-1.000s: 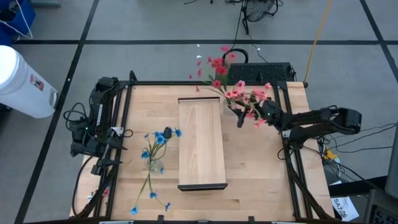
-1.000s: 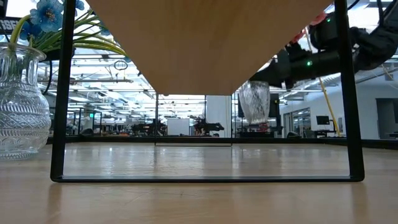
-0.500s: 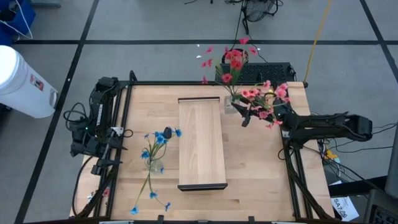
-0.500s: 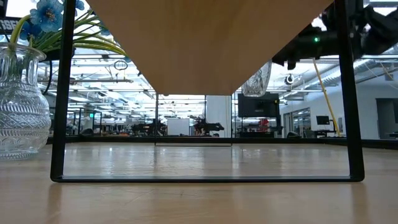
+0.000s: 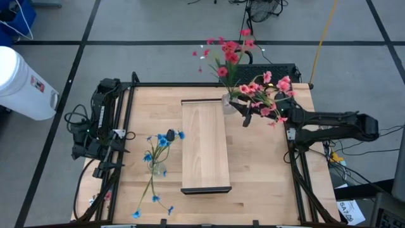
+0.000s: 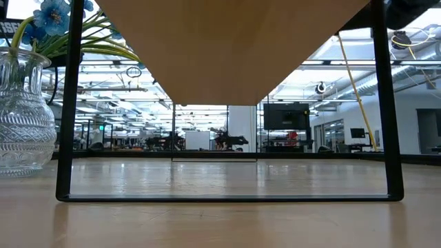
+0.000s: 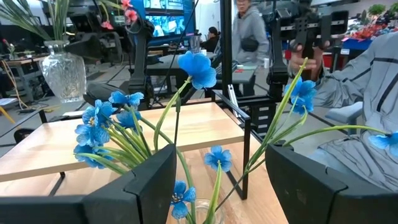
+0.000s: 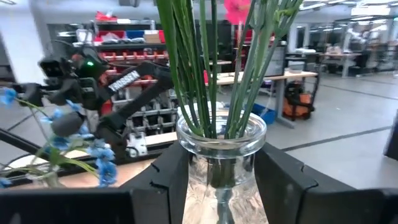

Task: Pick and place flowers into a vace then onto a shelf
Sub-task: Put the right transparent vase on the shelf

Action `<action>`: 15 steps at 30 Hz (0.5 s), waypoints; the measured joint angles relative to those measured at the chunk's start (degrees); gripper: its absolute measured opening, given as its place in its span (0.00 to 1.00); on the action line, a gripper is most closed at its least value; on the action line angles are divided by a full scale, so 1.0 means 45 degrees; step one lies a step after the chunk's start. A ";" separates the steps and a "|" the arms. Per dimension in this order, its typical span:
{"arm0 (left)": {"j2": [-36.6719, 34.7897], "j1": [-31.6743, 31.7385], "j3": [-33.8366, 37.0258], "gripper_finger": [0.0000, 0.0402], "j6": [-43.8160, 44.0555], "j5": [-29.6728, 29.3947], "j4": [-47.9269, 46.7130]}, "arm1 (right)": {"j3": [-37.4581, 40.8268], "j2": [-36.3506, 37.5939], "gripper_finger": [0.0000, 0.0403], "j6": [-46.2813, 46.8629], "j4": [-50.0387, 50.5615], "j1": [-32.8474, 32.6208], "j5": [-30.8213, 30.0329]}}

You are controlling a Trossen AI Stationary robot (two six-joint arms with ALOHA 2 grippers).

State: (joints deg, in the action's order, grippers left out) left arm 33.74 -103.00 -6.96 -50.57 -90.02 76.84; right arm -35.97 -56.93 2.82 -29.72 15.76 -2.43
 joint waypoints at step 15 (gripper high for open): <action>0.0000 0.0000 0.0000 0.62 -0.0005 0.0005 -0.0074 | -0.1115 -0.2237 0.35 0.0360 -0.0530 -0.0377 0.0286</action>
State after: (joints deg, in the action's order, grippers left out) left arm 33.74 -103.00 -6.96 -50.59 -90.00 76.51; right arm -40.99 -67.00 4.44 -32.11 14.07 -1.14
